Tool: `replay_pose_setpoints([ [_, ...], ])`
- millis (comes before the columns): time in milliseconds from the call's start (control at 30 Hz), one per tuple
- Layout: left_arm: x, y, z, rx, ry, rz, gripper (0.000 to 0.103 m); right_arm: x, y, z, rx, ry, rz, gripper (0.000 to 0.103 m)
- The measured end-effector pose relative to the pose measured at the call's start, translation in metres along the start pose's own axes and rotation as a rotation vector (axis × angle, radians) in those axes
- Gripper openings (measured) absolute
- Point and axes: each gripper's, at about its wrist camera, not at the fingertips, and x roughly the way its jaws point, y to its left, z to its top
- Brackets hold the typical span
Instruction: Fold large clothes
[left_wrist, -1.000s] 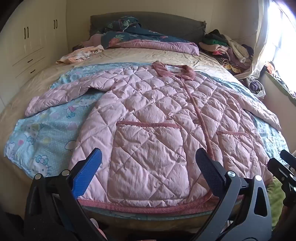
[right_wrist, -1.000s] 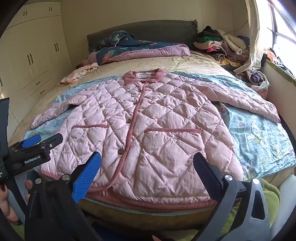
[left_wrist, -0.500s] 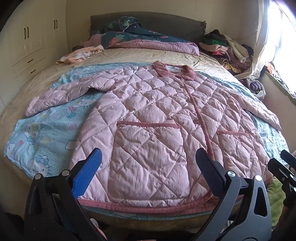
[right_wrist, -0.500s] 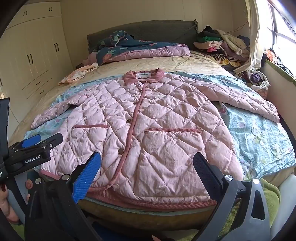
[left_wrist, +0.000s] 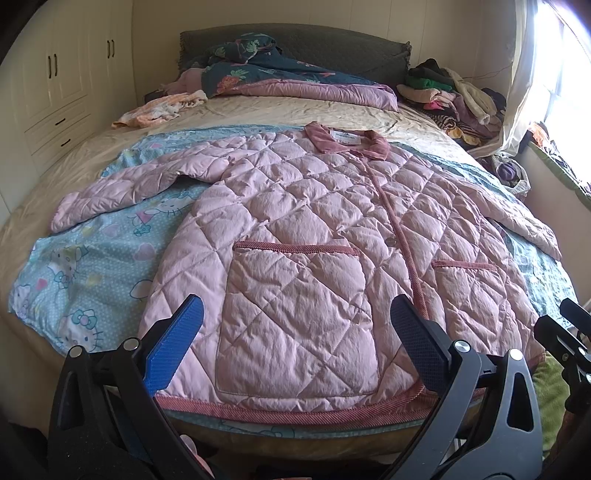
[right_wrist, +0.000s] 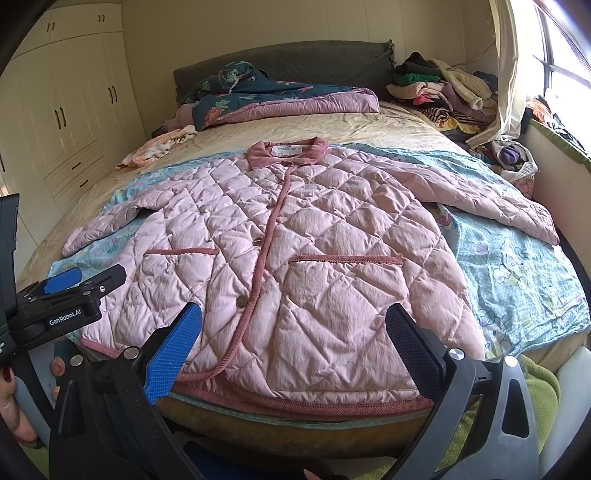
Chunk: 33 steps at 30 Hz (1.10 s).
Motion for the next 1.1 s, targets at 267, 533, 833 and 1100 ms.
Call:
replay_pose_setpoints([
  [267,0.0000,0.0001,0.0000,-0.001,-0.002,0.001,0.095,0.0000,0.0019,-0.0005,0.001,-0.001,0.006,0.099],
  [533,-0.0001,0.0001,0.0000,0.000,-0.003,0.001,0.095,0.0004,0.0004,-0.0006,0.002,0.000,0.005,0.099],
  [833,0.0000,0.0002,-0.0001,-0.001,-0.003,0.001,0.095,0.0009,-0.0001,-0.0006,0.004,0.000,0.006,0.099],
  [1100,0.0001,0.0001,0.0001,0.000,-0.002,0.000,0.095,0.0031,-0.0005,-0.0009,0.003,0.001,0.009,0.099],
])
